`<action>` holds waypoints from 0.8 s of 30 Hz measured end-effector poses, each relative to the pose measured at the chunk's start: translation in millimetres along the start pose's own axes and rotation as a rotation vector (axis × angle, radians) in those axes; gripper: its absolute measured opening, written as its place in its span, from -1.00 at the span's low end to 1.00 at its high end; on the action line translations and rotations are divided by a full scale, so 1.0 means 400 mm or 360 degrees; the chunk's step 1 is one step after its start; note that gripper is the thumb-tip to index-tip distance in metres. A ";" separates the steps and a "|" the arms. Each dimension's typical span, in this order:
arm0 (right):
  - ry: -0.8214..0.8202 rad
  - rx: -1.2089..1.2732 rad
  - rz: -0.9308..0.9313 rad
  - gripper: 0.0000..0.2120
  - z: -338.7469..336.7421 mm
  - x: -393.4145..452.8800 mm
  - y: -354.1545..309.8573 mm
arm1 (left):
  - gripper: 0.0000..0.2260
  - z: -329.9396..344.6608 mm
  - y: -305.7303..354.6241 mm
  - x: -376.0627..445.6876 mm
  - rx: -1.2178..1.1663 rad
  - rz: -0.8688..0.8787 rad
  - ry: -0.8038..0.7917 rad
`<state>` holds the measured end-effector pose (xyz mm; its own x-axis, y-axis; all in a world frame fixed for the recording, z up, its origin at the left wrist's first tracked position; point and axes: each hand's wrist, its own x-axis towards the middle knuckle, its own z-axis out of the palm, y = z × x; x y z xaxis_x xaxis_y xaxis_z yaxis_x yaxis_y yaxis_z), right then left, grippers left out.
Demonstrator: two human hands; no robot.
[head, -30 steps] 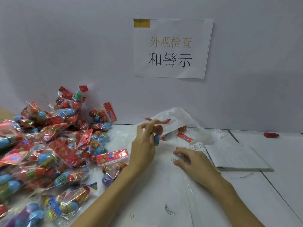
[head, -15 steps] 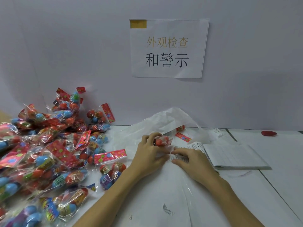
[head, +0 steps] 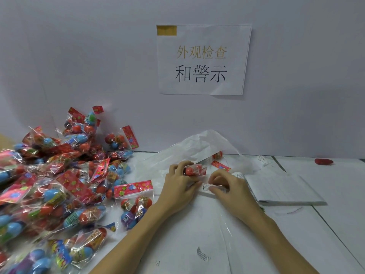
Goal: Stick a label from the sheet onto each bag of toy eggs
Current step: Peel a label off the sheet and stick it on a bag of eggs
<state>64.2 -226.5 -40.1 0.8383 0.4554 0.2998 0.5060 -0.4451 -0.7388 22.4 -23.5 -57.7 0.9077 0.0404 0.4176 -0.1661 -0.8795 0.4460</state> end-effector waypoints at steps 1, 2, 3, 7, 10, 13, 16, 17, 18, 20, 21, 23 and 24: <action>-0.0020 -0.0004 0.0015 -0.80 0.001 0.000 0.000 | -0.77 0.001 0.000 0.000 -0.0004 0.0004 0.0005; -0.0051 -0.0033 0.0017 -0.80 0.005 0.000 0.000 | -0.77 0.001 0.001 -0.001 -0.0008 0.0009 0.0010; -0.0078 -0.0081 0.0005 -0.80 0.010 0.001 0.000 | -0.78 0.000 0.001 -0.001 -0.0012 0.0014 0.0015; -0.0062 -0.0248 -0.0077 -0.87 0.029 0.001 -0.001 | -0.79 -0.002 0.003 -0.004 -0.0003 0.0025 0.0020; -0.0012 -0.0247 -0.0119 -0.89 0.028 0.000 -0.006 | -0.80 -0.005 0.007 -0.004 -0.0010 0.0038 0.0014; 0.0036 -0.0148 -0.0072 -0.82 0.021 -0.001 -0.006 | -0.81 -0.007 0.008 -0.003 -0.0014 0.0034 0.0012; 0.0022 0.0024 0.0039 -0.74 0.018 -0.002 -0.006 | -0.82 -0.008 0.009 -0.004 -0.0036 0.0024 0.0028; 0.0009 0.0032 0.0061 -0.74 0.021 -0.002 -0.006 | -0.82 -0.009 0.009 -0.004 -0.0042 0.0023 0.0030; 0.0005 0.0014 0.0061 -0.76 0.024 0.000 -0.003 | -0.82 -0.011 0.010 -0.005 -0.0049 0.0025 0.0032; -0.0010 -0.0126 0.0009 -0.85 0.032 0.005 0.002 | -0.82 -0.013 0.011 -0.005 -0.0065 0.0042 0.0044; -0.0031 -0.0221 -0.0019 -0.89 0.036 0.006 0.002 | -0.82 -0.013 0.012 -0.005 -0.0071 0.0049 0.0049; -0.0063 -0.0342 -0.0052 -0.91 0.041 0.009 0.002 | -0.84 -0.013 0.015 -0.003 -0.0080 0.0041 0.0051; -0.0063 -0.0363 -0.0068 -0.92 0.042 0.009 0.002 | -0.85 -0.011 0.016 -0.003 -0.0086 0.0030 0.0054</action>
<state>64.4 -212.3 -49.6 0.8089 0.5054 0.3004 0.5772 -0.5854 -0.5694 18.7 -27.0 -51.7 0.8908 0.0407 0.4525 -0.2044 -0.8535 0.4793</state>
